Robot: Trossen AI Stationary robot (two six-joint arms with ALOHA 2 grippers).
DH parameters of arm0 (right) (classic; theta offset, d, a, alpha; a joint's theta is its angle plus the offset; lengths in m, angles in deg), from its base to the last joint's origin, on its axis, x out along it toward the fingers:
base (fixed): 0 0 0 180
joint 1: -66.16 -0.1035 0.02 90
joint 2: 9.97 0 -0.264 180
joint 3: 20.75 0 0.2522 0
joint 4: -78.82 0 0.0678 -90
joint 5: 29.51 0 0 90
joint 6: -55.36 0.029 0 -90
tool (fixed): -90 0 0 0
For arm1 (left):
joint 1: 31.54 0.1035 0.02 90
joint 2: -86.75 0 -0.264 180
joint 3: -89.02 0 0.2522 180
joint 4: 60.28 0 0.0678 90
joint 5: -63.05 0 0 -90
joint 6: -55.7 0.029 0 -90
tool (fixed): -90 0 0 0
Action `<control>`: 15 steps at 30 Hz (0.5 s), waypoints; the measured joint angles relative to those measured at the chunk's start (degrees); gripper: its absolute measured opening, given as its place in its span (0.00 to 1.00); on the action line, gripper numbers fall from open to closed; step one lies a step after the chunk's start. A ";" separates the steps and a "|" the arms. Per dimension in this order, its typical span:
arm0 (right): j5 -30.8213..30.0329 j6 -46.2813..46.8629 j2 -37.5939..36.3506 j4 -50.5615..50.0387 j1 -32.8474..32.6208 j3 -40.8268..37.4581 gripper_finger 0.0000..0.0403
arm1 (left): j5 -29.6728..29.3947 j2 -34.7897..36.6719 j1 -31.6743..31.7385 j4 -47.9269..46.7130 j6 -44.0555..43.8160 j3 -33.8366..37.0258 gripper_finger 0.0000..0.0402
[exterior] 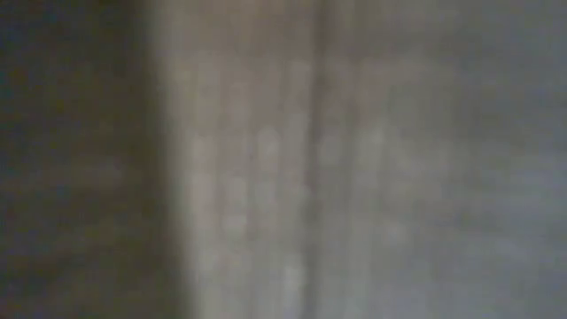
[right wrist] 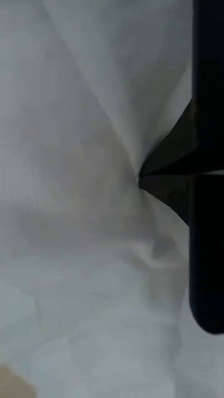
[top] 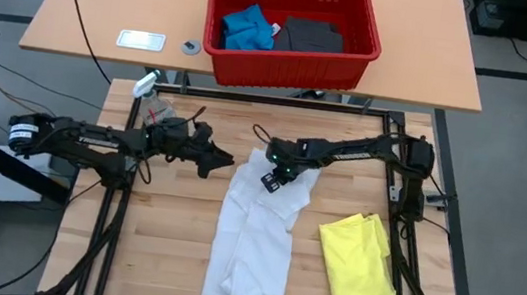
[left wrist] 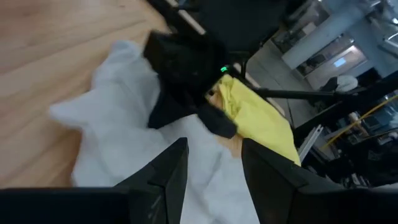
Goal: Fold Laundry from Bin
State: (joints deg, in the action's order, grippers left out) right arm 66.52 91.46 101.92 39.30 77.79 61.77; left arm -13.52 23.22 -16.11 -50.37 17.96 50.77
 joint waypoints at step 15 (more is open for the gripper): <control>16.56 -13.26 12.84 1.75 0.19 24.13 0.00 | -7.81 -1.35 -3.05 -6.28 -0.13 -0.04 0.39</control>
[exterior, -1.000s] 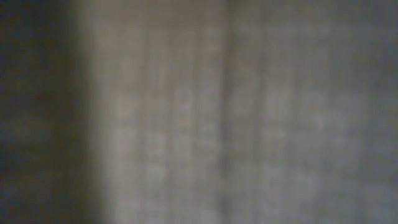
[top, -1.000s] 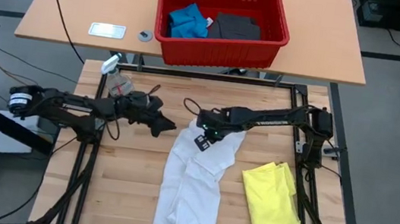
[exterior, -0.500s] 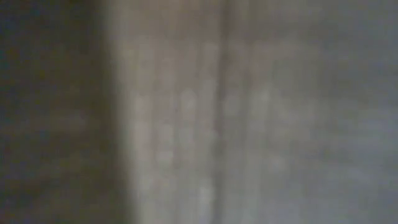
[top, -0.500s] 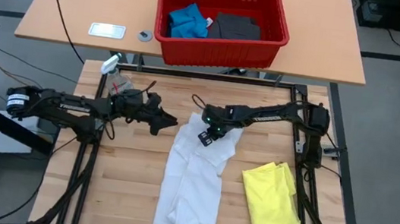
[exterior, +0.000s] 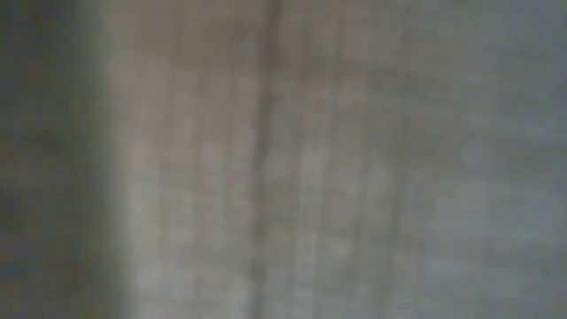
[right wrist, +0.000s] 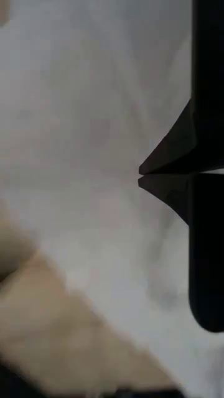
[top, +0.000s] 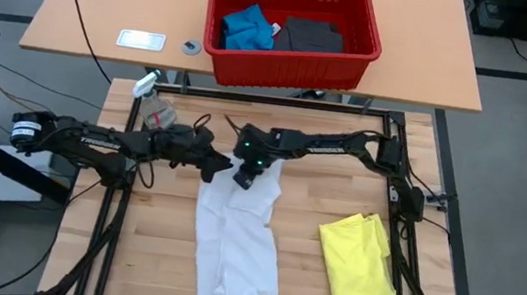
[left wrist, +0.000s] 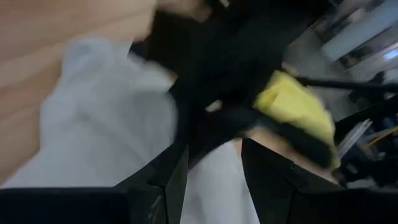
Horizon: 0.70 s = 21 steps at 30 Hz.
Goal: Fold Laundry from Bin
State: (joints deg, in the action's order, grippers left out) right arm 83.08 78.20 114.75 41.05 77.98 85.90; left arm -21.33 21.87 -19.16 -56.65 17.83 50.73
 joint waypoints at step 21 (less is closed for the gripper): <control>-1.03 -0.94 -5.38 -16.42 -9.68 5.50 0.00 | 0.13 -10.76 -3.59 -0.88 5.35 -0.02 0.39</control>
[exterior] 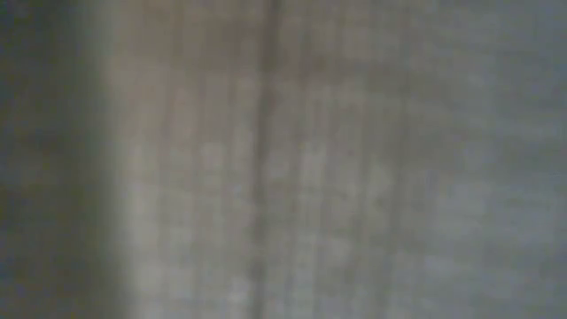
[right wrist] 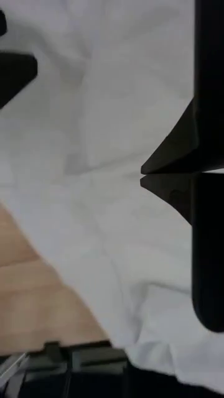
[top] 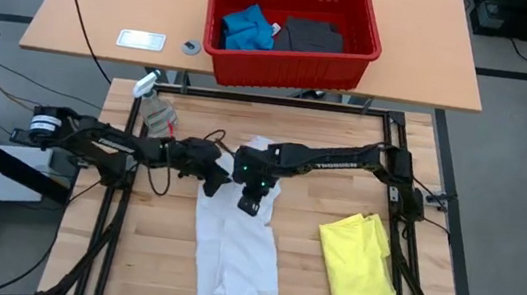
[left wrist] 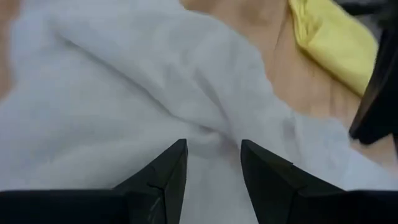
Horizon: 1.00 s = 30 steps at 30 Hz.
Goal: Fold Laundry from Bin
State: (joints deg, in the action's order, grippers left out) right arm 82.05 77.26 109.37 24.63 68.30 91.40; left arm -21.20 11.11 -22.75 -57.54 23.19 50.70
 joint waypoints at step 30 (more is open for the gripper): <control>-3.98 11.65 0.47 -4.73 -4.49 -0.15 0.01 | -0.30 3.44 15.55 -24.62 -4.74 0.22 0.29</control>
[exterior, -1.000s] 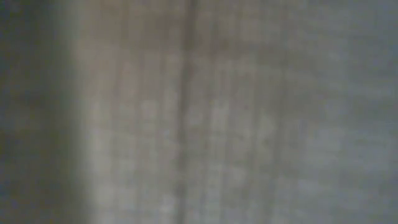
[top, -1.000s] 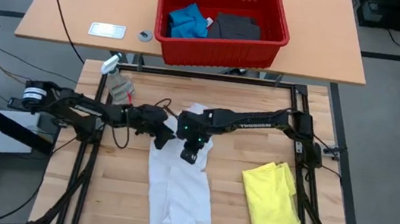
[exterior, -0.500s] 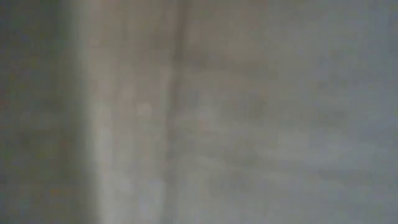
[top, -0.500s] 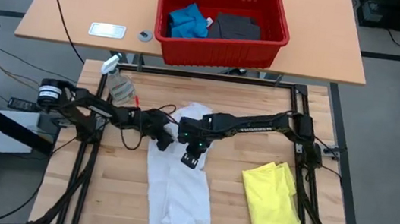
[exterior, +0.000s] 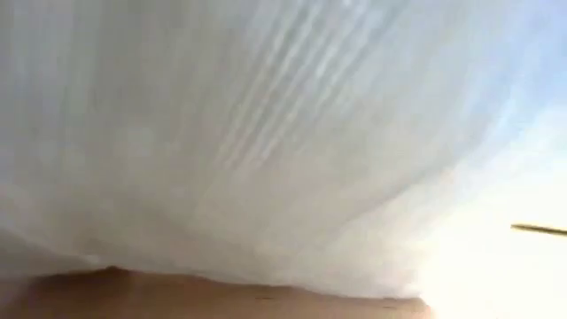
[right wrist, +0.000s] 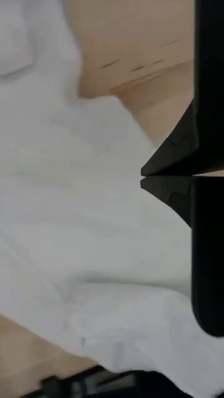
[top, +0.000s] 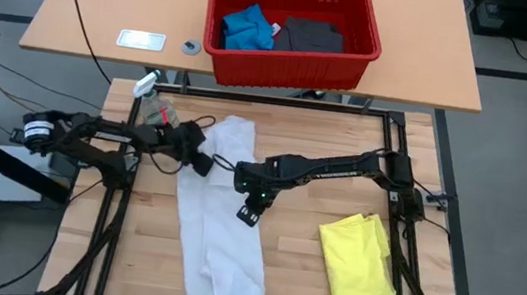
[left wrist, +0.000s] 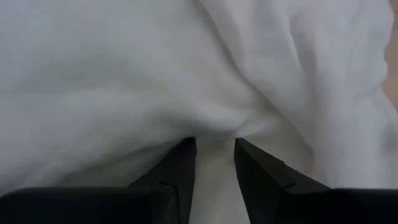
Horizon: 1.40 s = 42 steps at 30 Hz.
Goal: Fold Laundry from Bin
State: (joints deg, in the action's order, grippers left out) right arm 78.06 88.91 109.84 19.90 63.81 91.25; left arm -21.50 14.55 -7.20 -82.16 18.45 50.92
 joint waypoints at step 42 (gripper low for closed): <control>-13.10 -8.73 -15.78 -5.47 17.00 -24.03 0.00 | -5.03 3.82 -21.68 -8.74 -28.76 -0.17 0.26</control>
State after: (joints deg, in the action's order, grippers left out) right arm 64.96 80.18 94.06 14.43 80.82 67.22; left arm -26.53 18.37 -28.88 -90.89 -10.31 50.75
